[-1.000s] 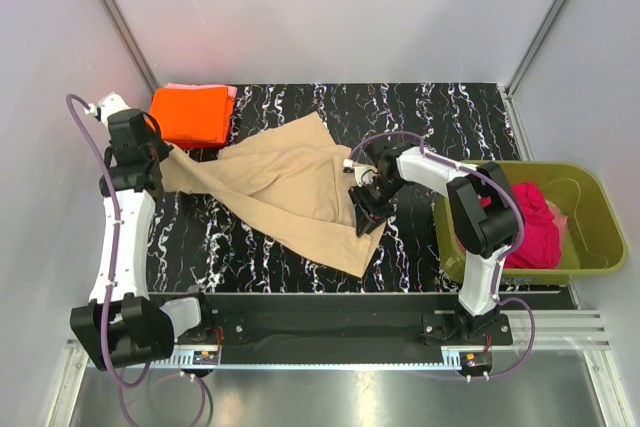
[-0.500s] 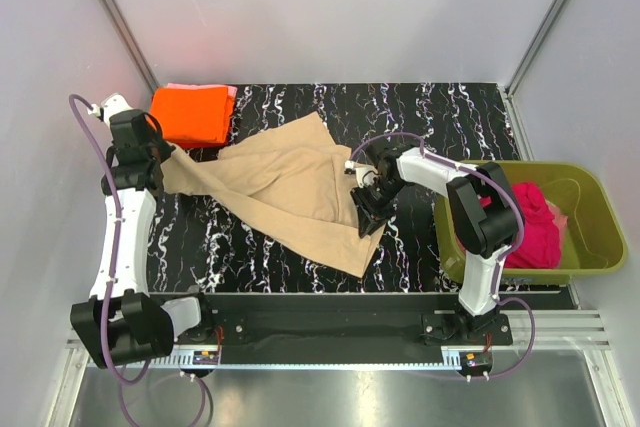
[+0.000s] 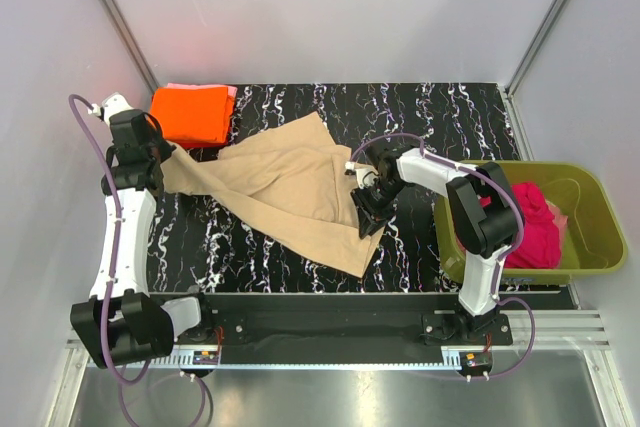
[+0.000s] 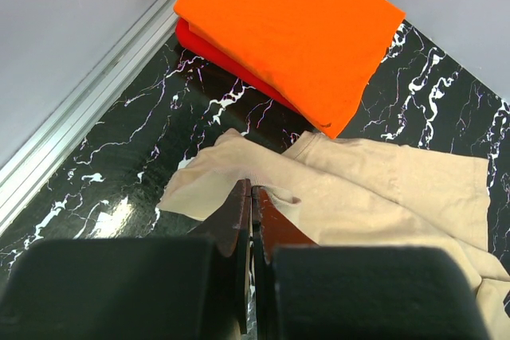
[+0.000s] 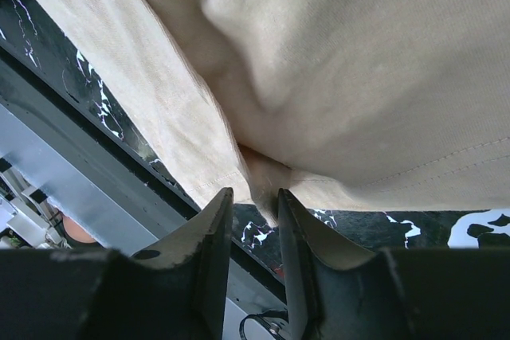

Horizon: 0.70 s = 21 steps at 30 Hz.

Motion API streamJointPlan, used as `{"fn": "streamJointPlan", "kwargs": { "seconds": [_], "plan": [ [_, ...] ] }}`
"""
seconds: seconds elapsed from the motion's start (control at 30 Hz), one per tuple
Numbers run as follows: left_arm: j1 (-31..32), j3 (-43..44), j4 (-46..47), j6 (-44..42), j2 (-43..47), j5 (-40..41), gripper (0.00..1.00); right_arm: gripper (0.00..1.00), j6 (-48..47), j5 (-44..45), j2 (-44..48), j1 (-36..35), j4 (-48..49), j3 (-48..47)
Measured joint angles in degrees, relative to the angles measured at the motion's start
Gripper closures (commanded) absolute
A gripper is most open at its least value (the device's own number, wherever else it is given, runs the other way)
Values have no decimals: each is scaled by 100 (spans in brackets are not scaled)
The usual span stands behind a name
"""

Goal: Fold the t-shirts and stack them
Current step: Flatten the tshirt out

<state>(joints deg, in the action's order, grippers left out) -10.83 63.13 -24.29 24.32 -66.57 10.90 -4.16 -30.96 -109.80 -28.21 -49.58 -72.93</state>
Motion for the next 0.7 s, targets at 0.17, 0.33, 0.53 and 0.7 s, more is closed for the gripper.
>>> {"fn": "streamJointPlan", "kwargs": {
  "seconds": [0.17, 0.33, 0.53, 0.7],
  "plan": [
    [0, 0, 0, 0, 0, -7, 100, 72, -2, 0, 0, 0, 2, 2],
    [0, 0, 0, 2, 0, -61, 100, 100, 15, 74, 0, -7, 2, 7],
    [-2, 4, -2, -7, 13, -535, 100, 100, 391, 807, 72, -26, -160, -184],
    [76, 557, -372, -52, 9, -1180, 100, 100, 984, 1969, 601, -31, -632, -1567]
  ]
}}
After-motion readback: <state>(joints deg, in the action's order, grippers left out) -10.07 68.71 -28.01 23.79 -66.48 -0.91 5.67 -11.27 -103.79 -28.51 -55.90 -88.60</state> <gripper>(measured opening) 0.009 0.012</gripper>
